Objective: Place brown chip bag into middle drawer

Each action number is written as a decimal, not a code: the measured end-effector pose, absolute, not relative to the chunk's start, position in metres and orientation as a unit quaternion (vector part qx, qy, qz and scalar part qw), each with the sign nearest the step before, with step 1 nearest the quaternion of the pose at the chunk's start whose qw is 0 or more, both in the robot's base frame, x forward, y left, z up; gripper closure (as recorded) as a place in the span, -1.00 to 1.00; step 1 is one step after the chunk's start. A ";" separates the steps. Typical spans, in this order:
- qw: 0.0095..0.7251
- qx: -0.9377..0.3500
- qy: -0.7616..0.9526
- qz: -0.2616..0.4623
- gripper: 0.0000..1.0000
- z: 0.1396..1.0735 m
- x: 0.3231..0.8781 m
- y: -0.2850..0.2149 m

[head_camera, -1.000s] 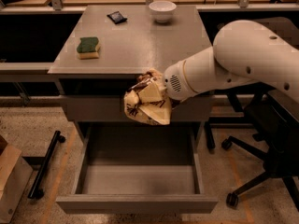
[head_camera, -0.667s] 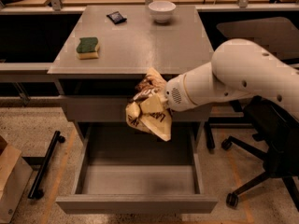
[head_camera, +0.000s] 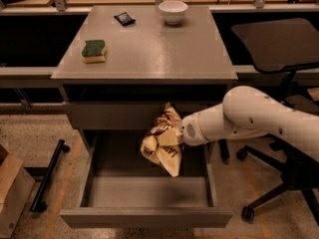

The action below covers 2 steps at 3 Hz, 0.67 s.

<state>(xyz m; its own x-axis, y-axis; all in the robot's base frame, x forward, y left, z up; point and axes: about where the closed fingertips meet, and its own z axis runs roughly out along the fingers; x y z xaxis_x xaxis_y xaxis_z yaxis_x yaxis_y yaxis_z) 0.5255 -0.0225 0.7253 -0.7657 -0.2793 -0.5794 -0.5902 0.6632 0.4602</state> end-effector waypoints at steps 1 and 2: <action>0.221 -0.219 0.887 0.340 1.00 0.676 0.534 -0.031; 0.203 -0.204 0.888 0.358 1.00 0.630 0.539 -0.035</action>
Offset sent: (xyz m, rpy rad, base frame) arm 0.0207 -0.0222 -0.1587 0.0917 0.1778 -0.0569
